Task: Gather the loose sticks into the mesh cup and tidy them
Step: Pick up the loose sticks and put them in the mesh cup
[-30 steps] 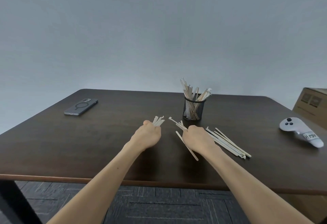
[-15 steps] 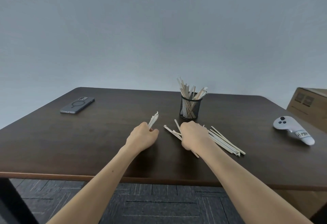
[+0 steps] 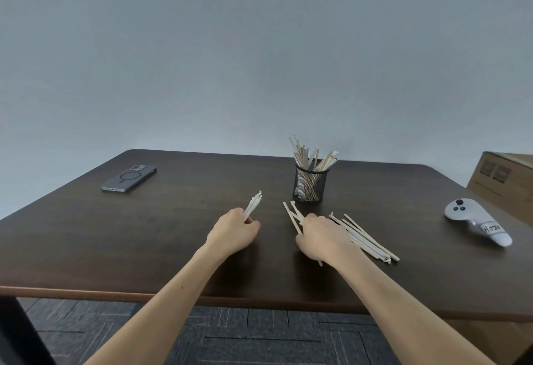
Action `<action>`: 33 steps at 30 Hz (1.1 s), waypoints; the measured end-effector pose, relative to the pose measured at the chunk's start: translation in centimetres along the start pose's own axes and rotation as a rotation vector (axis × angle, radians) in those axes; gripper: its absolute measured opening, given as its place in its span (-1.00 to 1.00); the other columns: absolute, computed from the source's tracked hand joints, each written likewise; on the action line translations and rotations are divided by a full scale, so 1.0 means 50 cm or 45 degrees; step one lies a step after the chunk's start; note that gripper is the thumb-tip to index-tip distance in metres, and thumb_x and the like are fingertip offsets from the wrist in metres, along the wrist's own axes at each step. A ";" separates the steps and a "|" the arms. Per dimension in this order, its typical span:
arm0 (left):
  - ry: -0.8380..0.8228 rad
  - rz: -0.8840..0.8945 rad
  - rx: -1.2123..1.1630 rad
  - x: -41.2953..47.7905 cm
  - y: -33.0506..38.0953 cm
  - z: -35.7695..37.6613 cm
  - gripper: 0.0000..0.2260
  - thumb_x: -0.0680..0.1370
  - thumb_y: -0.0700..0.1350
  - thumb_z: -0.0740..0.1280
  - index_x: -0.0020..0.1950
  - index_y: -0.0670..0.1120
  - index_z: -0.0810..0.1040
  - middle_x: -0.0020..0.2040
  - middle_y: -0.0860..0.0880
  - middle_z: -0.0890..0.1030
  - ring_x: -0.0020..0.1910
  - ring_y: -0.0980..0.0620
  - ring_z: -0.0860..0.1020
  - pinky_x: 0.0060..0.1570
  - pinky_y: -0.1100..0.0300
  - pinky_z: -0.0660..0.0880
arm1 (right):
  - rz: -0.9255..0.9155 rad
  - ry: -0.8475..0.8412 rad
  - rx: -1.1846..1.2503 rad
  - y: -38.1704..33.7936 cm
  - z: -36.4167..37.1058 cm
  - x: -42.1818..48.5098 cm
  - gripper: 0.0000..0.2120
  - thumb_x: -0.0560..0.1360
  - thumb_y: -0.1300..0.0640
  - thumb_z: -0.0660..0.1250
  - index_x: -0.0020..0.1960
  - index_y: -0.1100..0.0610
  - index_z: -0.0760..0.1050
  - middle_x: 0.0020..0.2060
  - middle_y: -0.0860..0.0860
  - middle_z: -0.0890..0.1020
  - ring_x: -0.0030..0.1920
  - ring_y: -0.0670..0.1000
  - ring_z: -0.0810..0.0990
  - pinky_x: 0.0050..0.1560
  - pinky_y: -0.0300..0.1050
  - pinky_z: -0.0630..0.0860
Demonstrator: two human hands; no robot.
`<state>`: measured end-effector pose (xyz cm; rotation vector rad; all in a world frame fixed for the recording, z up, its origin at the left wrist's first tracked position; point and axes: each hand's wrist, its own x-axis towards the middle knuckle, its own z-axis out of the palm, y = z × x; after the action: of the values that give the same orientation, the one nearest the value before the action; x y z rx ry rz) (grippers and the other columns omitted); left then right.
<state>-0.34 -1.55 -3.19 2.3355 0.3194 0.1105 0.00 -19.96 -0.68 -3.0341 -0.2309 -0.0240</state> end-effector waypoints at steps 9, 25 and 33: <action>0.099 0.099 -0.388 -0.009 0.033 0.008 -0.72 0.69 -0.06 0.16 -0.13 -0.14 0.52 -0.45 0.03 0.37 -0.56 0.04 0.33 -0.57 0.27 0.29 | 0.116 0.165 0.932 0.003 -0.008 0.020 -0.71 0.65 0.06 0.01 0.17 0.19 0.42 -0.02 0.17 0.59 -0.21 0.17 0.64 -0.34 -0.12 0.56; 0.500 0.422 -0.746 -0.017 0.090 0.063 -0.59 0.68 0.03 0.29 -0.30 -0.12 0.31 -0.44 -0.01 0.34 -0.48 -0.11 0.46 -0.54 0.20 0.49 | -0.161 0.773 1.617 -0.028 0.047 0.036 -0.63 0.60 -0.10 0.29 -0.16 0.21 0.40 -0.38 0.19 0.44 -0.42 0.16 0.48 -0.47 -0.08 0.53; 0.424 0.310 -0.747 -0.005 0.101 0.057 -0.53 0.71 0.06 0.16 -0.29 -0.20 0.45 -0.47 -0.07 0.47 -0.51 -0.07 0.49 -0.44 0.11 0.55 | -0.215 0.870 1.585 -0.037 0.017 0.035 -0.57 0.68 -0.06 0.11 -0.21 0.23 0.40 -0.46 0.10 0.45 -0.44 0.07 0.43 -0.29 0.08 0.49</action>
<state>0.89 -7.00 -1.64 1.7552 0.1344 0.6294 1.47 -17.81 -1.33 -1.6398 -0.2831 -0.6381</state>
